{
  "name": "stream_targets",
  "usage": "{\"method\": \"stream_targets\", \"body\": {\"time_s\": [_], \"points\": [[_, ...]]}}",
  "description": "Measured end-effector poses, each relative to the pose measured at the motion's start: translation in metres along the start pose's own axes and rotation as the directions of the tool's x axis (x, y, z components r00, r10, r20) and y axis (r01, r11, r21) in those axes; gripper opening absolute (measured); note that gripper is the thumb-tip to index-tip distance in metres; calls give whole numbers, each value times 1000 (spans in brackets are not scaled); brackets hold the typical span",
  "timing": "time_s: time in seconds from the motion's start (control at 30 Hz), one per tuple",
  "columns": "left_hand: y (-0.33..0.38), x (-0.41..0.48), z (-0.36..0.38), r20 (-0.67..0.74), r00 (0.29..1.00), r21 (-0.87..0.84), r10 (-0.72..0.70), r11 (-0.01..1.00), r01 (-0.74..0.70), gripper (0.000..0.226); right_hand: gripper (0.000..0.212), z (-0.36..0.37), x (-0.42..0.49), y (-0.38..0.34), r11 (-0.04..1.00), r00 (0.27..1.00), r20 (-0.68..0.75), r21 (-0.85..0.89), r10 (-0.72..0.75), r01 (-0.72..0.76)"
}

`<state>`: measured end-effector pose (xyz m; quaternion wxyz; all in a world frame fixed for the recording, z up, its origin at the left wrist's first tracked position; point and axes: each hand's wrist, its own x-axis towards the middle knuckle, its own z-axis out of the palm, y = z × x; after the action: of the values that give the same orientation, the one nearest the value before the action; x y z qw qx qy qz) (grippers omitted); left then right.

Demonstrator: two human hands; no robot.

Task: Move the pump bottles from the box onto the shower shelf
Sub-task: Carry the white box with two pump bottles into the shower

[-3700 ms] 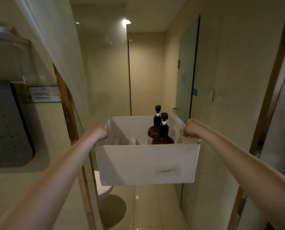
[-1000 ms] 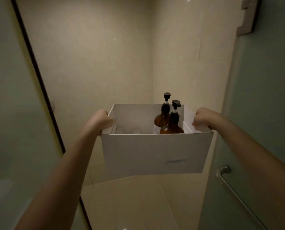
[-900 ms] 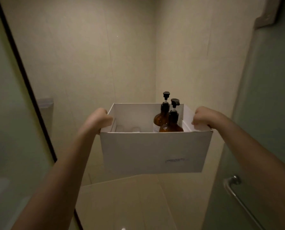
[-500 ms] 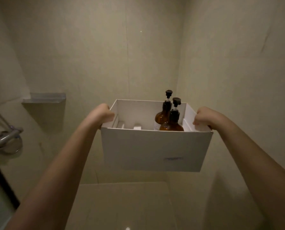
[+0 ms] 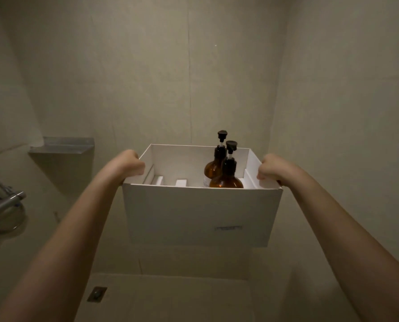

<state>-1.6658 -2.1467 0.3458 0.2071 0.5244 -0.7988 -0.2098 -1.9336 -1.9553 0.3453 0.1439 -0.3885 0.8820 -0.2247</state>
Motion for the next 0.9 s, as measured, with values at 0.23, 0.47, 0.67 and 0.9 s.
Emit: {"method": "stream_targets", "body": {"time_s": [0.23, 0.47, 0.67, 0.9], "points": [[-19, 103, 6, -12, 999, -23, -45, 999, 45, 16, 30, 14, 110, -45, 998, 998, 22, -14, -54, 54], [-30, 192, -21, -107, 989, 6, -101, 995, 102, 20, 35, 22, 213, -110, 989, 988, 47, 30, -149, 148], [-59, 240, -42, -180, 966, -25, -185, 983, 183, 12, 36, 38, 281, -166, 970, 965, 99, 26, -244, 243], [-97, 260, -55, -286, 880, -27, -378, 922, 387, 5, 33, 83, 356, -237, 906, 878, 239, 19, -415, 423]]}}
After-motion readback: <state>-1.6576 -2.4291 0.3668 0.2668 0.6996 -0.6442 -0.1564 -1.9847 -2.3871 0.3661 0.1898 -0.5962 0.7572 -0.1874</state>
